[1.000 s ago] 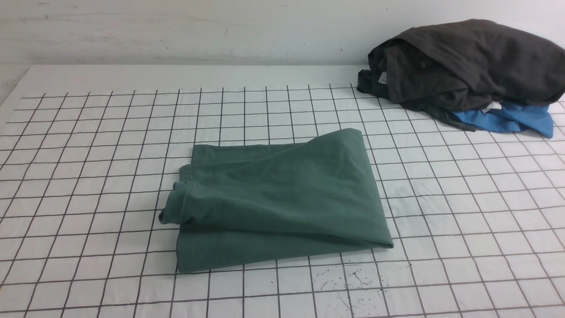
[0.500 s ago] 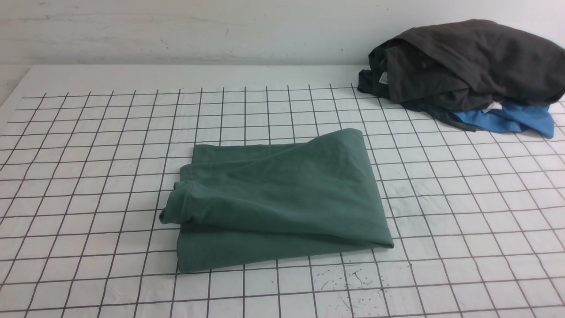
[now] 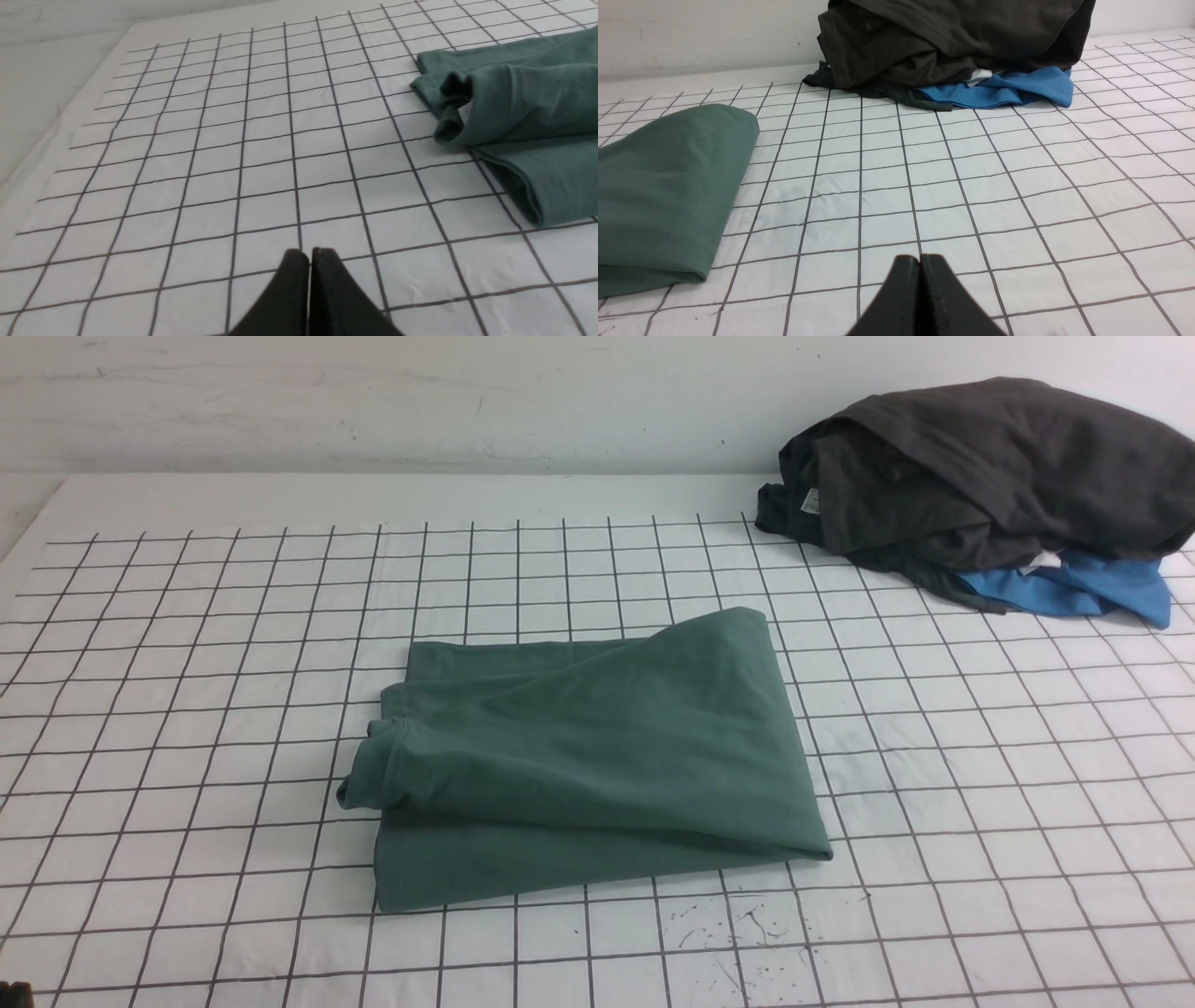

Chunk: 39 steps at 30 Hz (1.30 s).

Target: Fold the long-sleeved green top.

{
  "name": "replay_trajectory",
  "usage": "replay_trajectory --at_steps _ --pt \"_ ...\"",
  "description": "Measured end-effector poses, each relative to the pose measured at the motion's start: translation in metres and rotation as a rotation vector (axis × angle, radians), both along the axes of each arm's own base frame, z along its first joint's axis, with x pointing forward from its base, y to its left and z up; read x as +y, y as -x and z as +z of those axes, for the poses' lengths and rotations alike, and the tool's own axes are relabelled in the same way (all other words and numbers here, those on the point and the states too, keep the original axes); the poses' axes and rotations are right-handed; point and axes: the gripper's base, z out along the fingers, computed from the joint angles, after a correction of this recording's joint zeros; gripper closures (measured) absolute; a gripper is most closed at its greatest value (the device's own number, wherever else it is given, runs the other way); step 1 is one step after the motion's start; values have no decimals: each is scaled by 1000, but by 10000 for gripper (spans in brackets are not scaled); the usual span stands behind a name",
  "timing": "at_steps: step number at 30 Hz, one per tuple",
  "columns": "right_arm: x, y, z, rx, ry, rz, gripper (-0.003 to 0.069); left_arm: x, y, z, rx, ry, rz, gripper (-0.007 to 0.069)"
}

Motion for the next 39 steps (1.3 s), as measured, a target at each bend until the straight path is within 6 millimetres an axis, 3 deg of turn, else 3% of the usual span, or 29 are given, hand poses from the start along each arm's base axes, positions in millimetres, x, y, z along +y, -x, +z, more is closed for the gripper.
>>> replay_trajectory --at_steps 7,39 --pt "0 0 0 0 -1 0 673 -1 0 0 1 101 4 632" --pt "0 0 0 0 2 0 673 -1 0 0 1 101 4 632"
